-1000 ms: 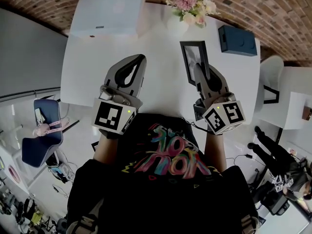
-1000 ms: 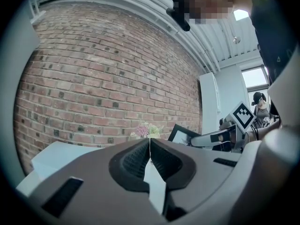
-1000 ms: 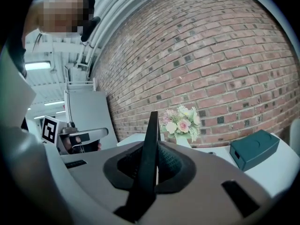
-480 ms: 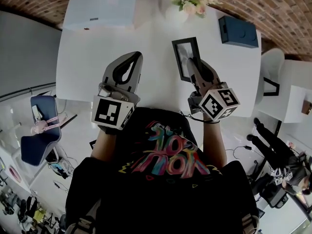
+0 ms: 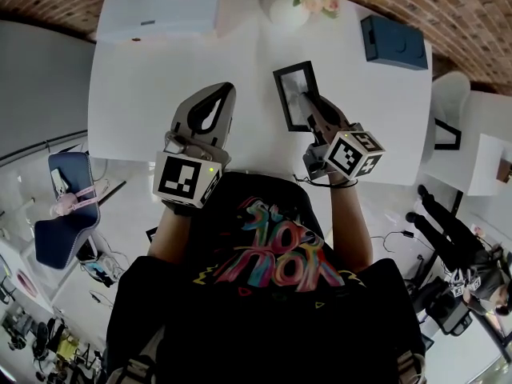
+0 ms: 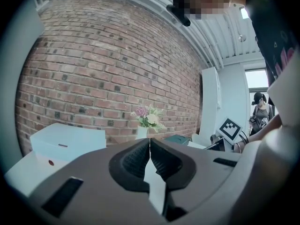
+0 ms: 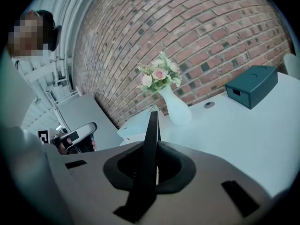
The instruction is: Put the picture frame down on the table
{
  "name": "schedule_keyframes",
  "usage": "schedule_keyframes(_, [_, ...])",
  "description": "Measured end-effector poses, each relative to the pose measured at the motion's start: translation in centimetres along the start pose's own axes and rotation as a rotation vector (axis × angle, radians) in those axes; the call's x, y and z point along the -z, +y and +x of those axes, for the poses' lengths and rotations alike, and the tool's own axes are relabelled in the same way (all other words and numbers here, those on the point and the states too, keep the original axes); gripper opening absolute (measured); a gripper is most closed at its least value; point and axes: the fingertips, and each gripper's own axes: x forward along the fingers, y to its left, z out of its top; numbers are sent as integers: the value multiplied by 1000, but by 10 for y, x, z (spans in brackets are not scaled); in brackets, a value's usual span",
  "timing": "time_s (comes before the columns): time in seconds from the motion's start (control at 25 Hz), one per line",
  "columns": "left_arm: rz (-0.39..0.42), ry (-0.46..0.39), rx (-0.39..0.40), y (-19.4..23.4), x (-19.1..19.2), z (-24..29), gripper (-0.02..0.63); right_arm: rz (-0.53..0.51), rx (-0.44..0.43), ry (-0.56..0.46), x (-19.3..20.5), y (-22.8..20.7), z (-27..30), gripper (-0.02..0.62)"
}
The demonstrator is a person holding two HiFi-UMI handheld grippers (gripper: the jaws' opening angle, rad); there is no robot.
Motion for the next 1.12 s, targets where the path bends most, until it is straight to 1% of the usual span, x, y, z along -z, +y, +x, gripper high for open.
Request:
schedule_keyframes(0.2, [-11, 12, 0, 0, 6, 2, 25, 70, -11, 14, 15, -14, 6, 69])
schedule_keyframes(0.52, [-20, 24, 3, -4, 14, 3, 25, 135, -38, 49, 41, -29, 12, 71])
schedule_keyframes(0.88, [-25, 35, 2, -7, 20, 0, 26, 171, -39, 88, 66, -41, 14, 71])
schedule_keyframes(1.12, [-26, 39, -4, -7, 21, -2, 25, 187, -45, 103, 76, -46, 15, 72])
